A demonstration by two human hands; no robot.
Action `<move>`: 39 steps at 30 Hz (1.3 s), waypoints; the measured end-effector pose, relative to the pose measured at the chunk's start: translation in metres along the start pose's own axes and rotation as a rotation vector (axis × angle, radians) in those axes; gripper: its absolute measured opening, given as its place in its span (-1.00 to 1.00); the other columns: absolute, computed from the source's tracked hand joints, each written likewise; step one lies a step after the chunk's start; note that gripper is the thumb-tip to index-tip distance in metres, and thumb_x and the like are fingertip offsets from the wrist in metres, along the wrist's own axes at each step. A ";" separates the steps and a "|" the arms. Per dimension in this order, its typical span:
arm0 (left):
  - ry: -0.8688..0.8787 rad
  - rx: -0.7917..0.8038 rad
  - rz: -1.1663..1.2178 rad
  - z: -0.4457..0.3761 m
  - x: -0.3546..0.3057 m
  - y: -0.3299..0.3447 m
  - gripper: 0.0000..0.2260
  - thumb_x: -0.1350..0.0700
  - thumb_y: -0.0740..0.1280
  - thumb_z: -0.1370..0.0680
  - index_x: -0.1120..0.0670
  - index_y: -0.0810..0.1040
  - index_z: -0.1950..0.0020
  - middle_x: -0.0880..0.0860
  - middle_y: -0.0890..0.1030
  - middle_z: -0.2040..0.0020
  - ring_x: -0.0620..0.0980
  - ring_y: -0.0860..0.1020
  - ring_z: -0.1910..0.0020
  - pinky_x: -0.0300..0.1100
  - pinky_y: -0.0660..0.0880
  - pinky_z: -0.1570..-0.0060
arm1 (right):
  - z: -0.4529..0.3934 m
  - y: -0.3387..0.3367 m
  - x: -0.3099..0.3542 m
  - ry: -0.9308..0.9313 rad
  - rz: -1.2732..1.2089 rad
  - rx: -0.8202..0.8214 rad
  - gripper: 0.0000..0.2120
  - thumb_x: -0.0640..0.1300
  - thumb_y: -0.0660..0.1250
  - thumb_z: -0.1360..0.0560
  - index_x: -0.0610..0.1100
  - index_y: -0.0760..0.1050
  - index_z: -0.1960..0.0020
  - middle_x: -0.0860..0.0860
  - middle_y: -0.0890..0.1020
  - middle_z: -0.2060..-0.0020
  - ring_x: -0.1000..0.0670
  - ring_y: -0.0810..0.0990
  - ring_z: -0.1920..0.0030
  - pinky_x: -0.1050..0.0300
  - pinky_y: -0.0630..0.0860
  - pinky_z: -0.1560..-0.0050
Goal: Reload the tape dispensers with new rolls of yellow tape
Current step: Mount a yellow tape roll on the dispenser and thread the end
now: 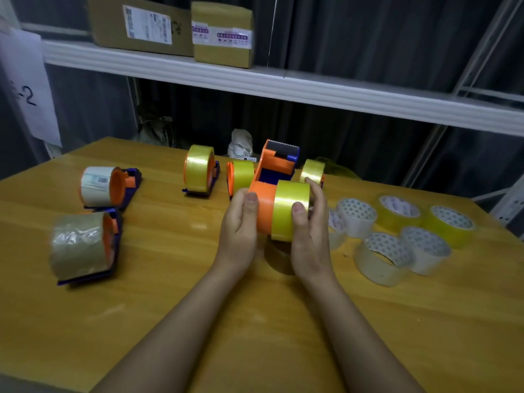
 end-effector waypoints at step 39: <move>-0.294 -0.069 0.558 -0.006 0.011 -0.001 -0.69 -0.03 0.13 -0.54 0.15 0.49 -0.09 -0.04 0.62 0.24 -0.14 0.58 0.25 -0.29 0.51 0.24 | 0.008 0.008 -0.013 0.254 -0.073 0.062 -0.49 0.48 -0.05 -0.45 0.31 0.49 -0.17 0.23 0.62 -0.08 0.09 0.54 -0.21 -0.18 0.44 -0.28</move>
Point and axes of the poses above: each hand's wrist, its own z-axis away from the middle knuckle, its own y-axis out of the palm, x = y × z, the point moved 7 cm from there along -z, towards the middle knuckle
